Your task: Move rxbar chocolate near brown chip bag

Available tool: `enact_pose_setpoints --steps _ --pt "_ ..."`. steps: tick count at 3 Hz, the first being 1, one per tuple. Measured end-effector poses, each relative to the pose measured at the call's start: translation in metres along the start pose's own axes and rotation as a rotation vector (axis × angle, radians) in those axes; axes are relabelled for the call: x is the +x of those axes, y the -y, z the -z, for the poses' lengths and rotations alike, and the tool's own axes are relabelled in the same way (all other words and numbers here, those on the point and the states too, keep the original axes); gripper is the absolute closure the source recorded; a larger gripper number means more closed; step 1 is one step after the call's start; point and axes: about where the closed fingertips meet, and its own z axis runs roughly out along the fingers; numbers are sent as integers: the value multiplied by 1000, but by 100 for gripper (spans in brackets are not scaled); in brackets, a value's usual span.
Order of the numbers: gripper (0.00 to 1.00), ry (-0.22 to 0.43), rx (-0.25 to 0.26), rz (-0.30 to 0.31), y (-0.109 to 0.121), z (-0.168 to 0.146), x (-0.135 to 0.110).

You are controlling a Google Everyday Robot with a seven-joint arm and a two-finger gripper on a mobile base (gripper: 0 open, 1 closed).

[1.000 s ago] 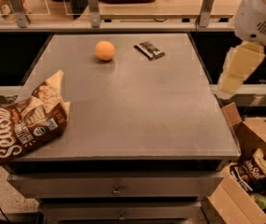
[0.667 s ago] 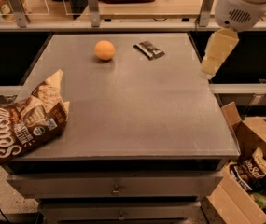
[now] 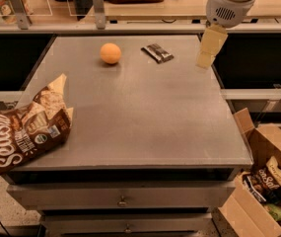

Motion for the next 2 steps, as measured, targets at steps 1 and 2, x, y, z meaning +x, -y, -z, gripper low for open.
enact_pose_setpoints --steps 1,2 --pt "0 41 16 -17 16 -8 -17" --pt "0 108 22 -66 42 -26 -45"
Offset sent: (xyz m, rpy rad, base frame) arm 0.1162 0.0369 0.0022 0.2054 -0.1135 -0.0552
